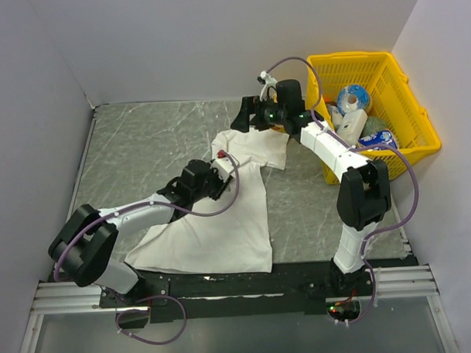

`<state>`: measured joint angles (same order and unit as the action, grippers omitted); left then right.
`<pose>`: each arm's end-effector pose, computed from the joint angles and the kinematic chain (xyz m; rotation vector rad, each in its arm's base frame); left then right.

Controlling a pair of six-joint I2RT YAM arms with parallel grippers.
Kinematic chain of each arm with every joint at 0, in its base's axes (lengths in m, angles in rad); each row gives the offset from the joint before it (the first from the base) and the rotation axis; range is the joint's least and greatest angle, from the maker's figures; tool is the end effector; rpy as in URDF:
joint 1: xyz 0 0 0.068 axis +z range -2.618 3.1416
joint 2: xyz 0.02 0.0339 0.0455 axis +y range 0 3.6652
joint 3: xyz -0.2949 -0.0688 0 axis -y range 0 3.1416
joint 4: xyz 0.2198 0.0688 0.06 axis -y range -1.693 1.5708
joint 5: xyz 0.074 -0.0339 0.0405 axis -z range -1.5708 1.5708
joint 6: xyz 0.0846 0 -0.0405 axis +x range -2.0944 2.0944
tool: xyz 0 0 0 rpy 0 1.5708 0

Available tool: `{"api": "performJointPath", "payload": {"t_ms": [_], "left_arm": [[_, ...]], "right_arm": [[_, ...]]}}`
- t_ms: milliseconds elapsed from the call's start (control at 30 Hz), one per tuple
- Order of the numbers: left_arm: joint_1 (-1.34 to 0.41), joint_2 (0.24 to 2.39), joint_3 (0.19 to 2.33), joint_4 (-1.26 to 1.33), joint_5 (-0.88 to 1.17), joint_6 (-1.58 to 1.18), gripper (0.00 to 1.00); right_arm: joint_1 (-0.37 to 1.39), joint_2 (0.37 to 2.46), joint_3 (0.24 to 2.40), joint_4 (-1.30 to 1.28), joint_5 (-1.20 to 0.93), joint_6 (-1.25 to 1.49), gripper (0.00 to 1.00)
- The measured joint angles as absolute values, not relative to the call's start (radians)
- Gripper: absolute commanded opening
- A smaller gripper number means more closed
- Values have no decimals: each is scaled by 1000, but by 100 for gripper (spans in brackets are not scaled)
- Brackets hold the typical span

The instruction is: Pin the brooch onto the clothing

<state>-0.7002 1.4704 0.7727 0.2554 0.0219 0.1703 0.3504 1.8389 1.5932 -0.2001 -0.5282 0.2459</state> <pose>0.2594 -0.2210 0.2438 0.8692 1.8360 -0.3581 0.4161 0.1975 0.3392 -0.4539 2.0191 0.9051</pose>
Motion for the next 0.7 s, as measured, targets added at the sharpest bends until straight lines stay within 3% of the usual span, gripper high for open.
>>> {"api": "performJointPath", "payload": {"t_ms": [33,67,300,567,700], "left_arm": [[-715,1472,773,242,12,175,63],[-727,1473,773,229,1,176,95],[-722,1470,854,142,-27,136,96],[-513,1632,1508,-163,128,-147,96],[-366,1633,1574,-245,247,-293,96]], "right_arm": [[350,1839,1603,-214,-524,251,100],[350,1839,1611,-232,-520,258,100],[350,1879,1681,-360,-509,273,100],[348,1970,1947,-616,-479,277,100],[341,2003,2078,-691,-478,285,100]]}}
